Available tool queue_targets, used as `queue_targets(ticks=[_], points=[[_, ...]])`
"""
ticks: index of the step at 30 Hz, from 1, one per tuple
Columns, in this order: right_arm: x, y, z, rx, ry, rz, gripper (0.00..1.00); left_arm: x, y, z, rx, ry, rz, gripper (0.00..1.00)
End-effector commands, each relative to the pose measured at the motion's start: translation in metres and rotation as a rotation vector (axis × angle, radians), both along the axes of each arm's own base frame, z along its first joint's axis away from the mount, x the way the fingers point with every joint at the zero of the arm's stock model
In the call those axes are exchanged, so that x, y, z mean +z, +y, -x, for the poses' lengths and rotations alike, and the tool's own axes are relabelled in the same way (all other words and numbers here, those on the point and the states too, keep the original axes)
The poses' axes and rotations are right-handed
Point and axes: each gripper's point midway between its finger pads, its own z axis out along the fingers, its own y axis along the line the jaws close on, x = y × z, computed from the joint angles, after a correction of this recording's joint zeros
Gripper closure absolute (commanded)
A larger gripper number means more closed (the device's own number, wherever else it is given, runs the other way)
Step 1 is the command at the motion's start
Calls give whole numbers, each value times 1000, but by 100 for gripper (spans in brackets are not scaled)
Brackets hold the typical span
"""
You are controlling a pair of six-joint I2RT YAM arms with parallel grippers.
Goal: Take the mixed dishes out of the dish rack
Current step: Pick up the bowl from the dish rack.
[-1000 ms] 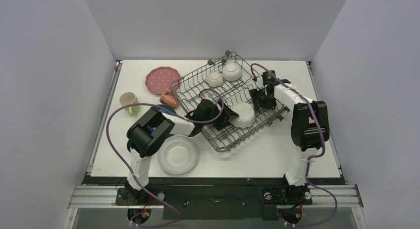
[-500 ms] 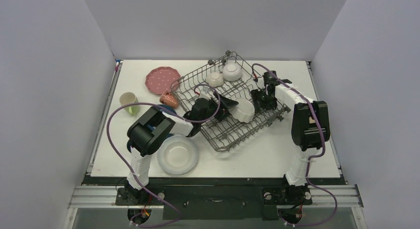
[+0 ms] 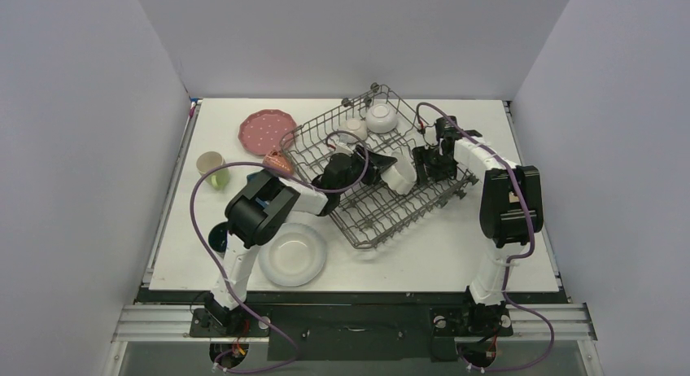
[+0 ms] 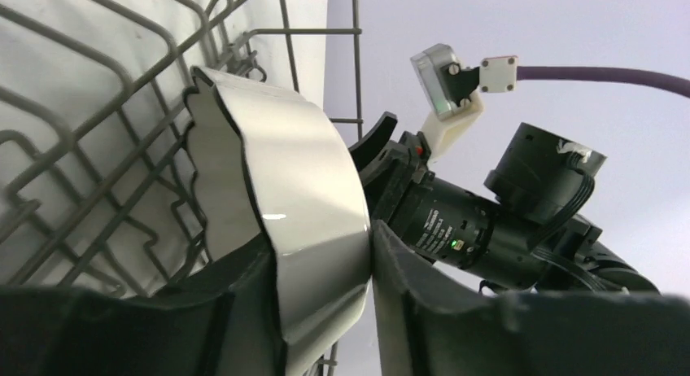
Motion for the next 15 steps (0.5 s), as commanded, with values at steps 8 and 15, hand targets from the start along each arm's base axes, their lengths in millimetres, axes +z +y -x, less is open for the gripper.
queue_targets(ticks=[8, 15], points=[[57, -1, -15, 16, -159, -42, 45, 43, -22, -13, -171, -141, 4, 100], [131, -21, -13, 20, -353, -52, 45, 105, -21, -22, -253, -323, 32, 100]])
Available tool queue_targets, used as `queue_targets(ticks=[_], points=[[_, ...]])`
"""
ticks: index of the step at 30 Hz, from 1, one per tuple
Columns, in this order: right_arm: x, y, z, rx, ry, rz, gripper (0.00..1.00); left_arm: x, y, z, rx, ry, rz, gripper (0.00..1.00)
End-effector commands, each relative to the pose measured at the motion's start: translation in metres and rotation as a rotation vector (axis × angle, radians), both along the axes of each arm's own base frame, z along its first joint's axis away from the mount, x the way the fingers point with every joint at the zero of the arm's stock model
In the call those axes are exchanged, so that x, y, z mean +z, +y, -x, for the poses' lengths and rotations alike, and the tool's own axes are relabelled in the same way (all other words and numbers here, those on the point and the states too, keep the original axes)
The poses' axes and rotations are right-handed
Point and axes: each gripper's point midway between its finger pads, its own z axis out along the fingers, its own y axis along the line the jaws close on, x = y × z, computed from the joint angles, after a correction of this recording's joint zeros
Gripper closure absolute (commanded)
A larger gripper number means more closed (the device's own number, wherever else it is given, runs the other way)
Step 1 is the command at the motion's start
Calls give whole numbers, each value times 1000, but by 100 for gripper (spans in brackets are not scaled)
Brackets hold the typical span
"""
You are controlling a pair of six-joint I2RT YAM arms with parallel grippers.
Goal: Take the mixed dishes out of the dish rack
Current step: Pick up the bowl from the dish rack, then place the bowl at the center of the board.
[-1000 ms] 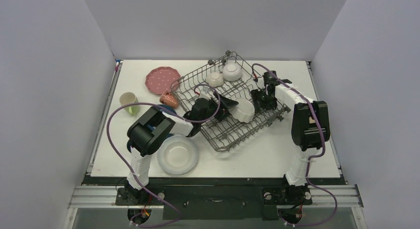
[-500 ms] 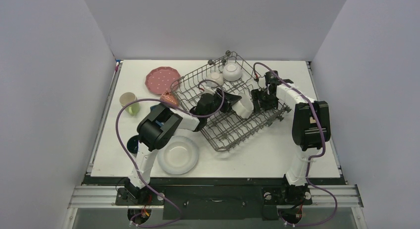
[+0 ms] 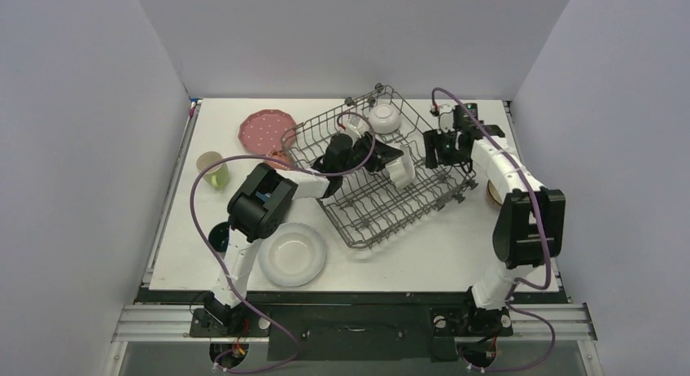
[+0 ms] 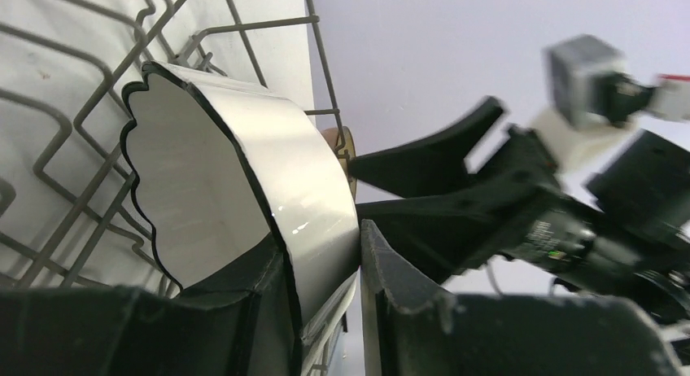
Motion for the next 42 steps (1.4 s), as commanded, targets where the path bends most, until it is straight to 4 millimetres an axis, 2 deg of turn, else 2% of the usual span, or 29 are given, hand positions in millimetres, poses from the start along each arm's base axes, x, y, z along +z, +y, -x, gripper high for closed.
queue_targets(ticks=[1, 2, 3, 4, 5, 6, 7, 8, 9, 10, 11, 12, 13, 14, 15, 16, 17, 18, 19, 20, 21, 22, 25, 26, 30, 33, 42], points=[[85, -15, -2, 18, -238, -22, 45, 96, -3, -5, -88, -278, 73, 100], [92, -14, 0, 29, -252, -40, 45, 109, -2, -3, -98, -307, 74, 100], [108, -20, 4, 29, -292, -46, 44, 115, -4, 1, -125, -335, 53, 100], [114, -17, 9, 52, -302, -70, 44, 128, -4, 6, -139, -383, 43, 100], [127, -29, 13, 36, -339, -69, 44, 132, -6, 12, -166, -392, 30, 100], [135, -30, 17, 52, -360, -83, 44, 143, -4, 17, -178, -439, 16, 100], [147, -41, 23, 36, -390, -82, 44, 143, -7, 26, -208, -441, -1, 100], [154, -42, 27, 52, -411, -90, 44, 151, -6, 33, -220, -488, -16, 100], [166, -52, 33, 32, -445, -86, 44, 149, -10, 43, -250, -488, -39, 100], [172, -54, 36, 34, -463, -92, 44, 157, -9, 51, -261, -538, -61, 100], [181, -65, 42, 8, -492, -85, 43, 153, -14, 62, -291, -542, -88, 100], [186, -68, 45, 1, -505, -87, 43, 162, -13, 71, -301, -609, -115, 100], [193, -79, 50, -27, -528, -78, 43, 156, -18, 83, -331, -604, -151, 100], [196, -82, 53, -35, -537, -81, 43, 165, -17, 90, -329, -682, -184, 100], [200, -93, 56, -62, -550, -75, 43, 160, -22, 104, -359, -685, -218, 100], [202, -101, 59, -84, -558, -78, 43, 169, -20, 110, -353, -759, -251, 100], [203, -104, 60, -94, -558, -82, 43, 166, -25, 124, -384, -771, -276, 100], [203, -110, 62, -109, -559, -87, 43, 174, -23, 130, -382, -847, -305, 100], [202, -113, 64, -116, -555, -89, 43, 170, -28, 145, -416, -866, -330, 100], [202, -119, 65, -131, -555, -89, 43, 176, -31, 160, -434, -951, -352, 100], [202, -122, 66, -137, -552, -90, 43, 170, -31, 169, -461, -977, -383, 100], [203, -126, 67, -144, -555, -90, 43, 172, -36, 187, -493, -1079, -413, 100], [201, -133, 70, -157, -550, -87, 43, 144, -41, 224, -623, -1218, -526, 100], [201, -136, 70, -164, -549, -87, 43, 129, -44, 237, -680, -1287, -577, 100], [198, -140, 71, -176, -537, -91, 43, 84, -55, 265, -808, -1455, -684, 100], [195, -142, 72, -178, -528, -90, 43, 50, -60, 269, -873, -1526, -776, 100], [181, -142, 69, -177, -489, -115, 43, -14, -70, 282, -1003, -1748, -910, 100]])
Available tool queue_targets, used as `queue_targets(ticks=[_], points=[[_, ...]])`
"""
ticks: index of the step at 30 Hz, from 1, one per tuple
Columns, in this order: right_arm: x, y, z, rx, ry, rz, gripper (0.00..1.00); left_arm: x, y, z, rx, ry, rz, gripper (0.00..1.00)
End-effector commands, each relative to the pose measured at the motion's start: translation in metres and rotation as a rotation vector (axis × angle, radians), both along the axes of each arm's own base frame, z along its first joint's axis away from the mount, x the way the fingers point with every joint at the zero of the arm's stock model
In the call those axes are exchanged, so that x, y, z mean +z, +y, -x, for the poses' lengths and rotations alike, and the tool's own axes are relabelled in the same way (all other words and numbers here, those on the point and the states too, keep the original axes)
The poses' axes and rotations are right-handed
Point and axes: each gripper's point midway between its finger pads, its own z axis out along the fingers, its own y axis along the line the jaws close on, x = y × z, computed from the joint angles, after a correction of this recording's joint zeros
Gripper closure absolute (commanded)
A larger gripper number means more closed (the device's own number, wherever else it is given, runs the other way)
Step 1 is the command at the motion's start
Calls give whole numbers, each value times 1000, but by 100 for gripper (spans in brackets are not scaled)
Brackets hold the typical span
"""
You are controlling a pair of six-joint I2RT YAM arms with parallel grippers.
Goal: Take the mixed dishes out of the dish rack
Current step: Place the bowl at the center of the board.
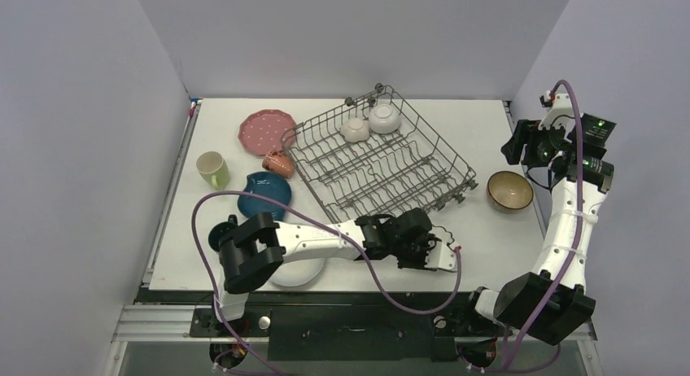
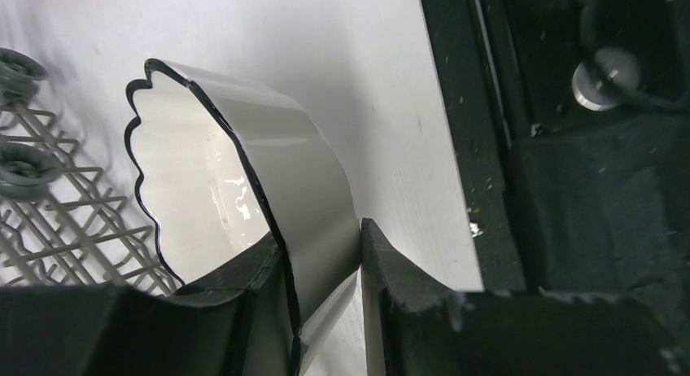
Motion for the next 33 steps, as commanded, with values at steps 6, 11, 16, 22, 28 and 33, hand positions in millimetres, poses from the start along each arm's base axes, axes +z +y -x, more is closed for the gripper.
queue_targets(ticks=[6, 11, 16, 22, 28, 33], points=[[-13, 1, -7, 37, 17, -24, 43, -8, -30, -11, -117, -254, 64, 94], [-20, 7, -9, 64, 38, -26, 43, -24, -38, -1, -115, -257, 58, 68], [-25, 17, -15, 93, 55, -8, 43, -33, -39, 4, -60, -194, 75, 53], [-31, 35, -23, 144, 82, 30, 43, -29, -37, 6, 5, -132, 107, 48], [-31, 82, -32, 375, 103, 136, 40, 74, -24, 0, 135, 77, 381, 0], [-17, 125, -59, 589, 26, 198, 38, 135, 33, -55, 299, 358, 537, 3]])
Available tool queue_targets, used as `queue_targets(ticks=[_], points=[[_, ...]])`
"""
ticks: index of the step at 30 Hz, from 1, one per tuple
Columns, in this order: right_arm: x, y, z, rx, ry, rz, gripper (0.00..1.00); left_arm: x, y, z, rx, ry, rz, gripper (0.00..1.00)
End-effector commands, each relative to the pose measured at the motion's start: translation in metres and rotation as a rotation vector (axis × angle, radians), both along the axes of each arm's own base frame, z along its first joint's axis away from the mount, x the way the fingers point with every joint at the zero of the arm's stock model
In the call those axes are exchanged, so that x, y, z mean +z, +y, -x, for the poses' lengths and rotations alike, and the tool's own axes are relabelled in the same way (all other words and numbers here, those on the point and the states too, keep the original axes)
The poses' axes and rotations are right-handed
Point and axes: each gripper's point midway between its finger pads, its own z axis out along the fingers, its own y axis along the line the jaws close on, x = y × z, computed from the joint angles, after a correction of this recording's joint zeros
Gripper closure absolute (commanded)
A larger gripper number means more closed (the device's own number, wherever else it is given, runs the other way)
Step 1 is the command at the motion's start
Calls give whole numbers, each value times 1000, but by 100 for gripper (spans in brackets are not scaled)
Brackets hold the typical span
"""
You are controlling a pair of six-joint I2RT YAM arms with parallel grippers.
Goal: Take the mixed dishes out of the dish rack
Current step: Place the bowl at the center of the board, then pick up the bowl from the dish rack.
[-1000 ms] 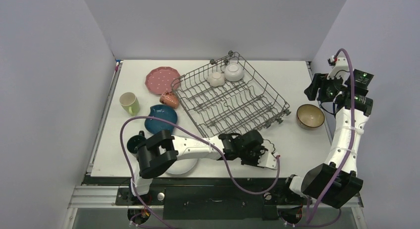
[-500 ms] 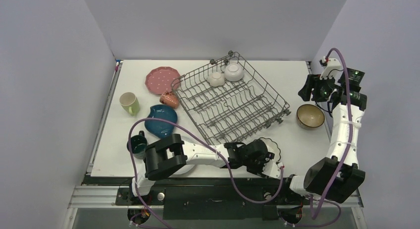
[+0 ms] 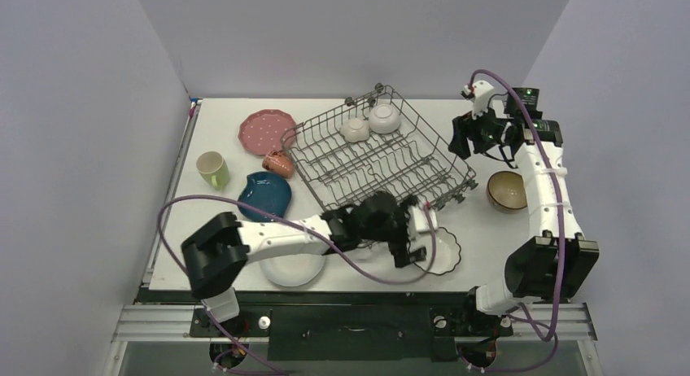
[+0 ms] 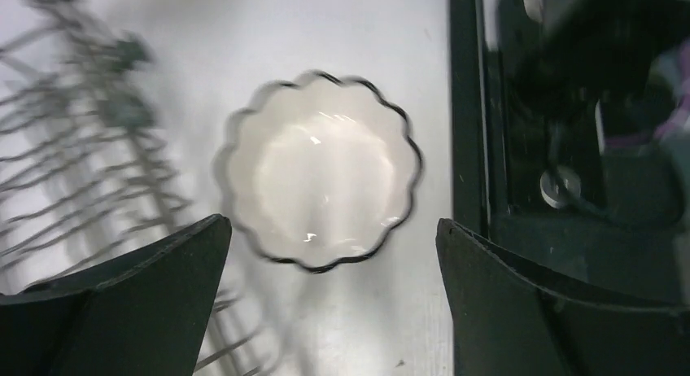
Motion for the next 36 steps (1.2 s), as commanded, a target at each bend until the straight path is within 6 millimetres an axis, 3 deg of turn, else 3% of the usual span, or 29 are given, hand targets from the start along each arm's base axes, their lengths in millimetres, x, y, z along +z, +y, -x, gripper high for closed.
queue_targets(ticks=[1, 2, 5, 6, 7, 8, 9, 10, 11, 12, 16, 18, 19, 20, 23, 29, 36], points=[[20, 31, -27, 210, -109, 58, 37, 125, 29, -55, 136, 245, 363, 4], [25, 44, -33, 268, -141, 77, 36, 134, 45, -73, 182, 319, 394, 4], [9, 72, -52, 381, -144, 138, 30, 150, 74, -108, 271, 412, 451, 4], [13, 83, -60, 400, -167, 189, 29, 154, 89, -129, 343, 441, 477, 4], [-4, 83, -72, 383, -133, 241, 29, 154, 96, -140, 381, 457, 485, 4], [4, 99, -79, 400, -161, 269, 28, 154, 116, -166, 479, 487, 511, 4], [-12, 98, -92, 375, -129, 329, 28, 151, 124, -177, 529, 508, 518, 4], [-7, 111, -98, 397, -157, 364, 28, 146, 140, -198, 611, 545, 537, 4], [-21, 109, -109, 378, -135, 431, 28, 142, 149, -208, 656, 565, 544, 4], [-18, 120, -116, 400, -165, 473, 28, 137, 165, -227, 737, 608, 565, 4], [-51, 139, -151, 444, -189, 652, 26, 122, 194, -263, 906, 719, 589, 4], [-62, 147, -170, 451, -217, 707, 25, 118, 205, -273, 957, 738, 602, 4], [-58, 150, -177, 446, -241, 733, 25, 115, 213, -277, 984, 740, 605, 4], [-73, 153, -183, 453, -227, 747, 24, 116, 218, -279, 1005, 737, 615, 4], [-83, 164, -194, 468, -245, 784, 24, 108, 245, -283, 1086, 714, 625, 3], [-107, 180, -209, 467, -278, 857, 21, 113, 301, -279, 1247, 575, 628, 4], [-128, 189, -225, 435, -305, 889, 15, 120, 333, -265, 1302, 519, 643, 4]])
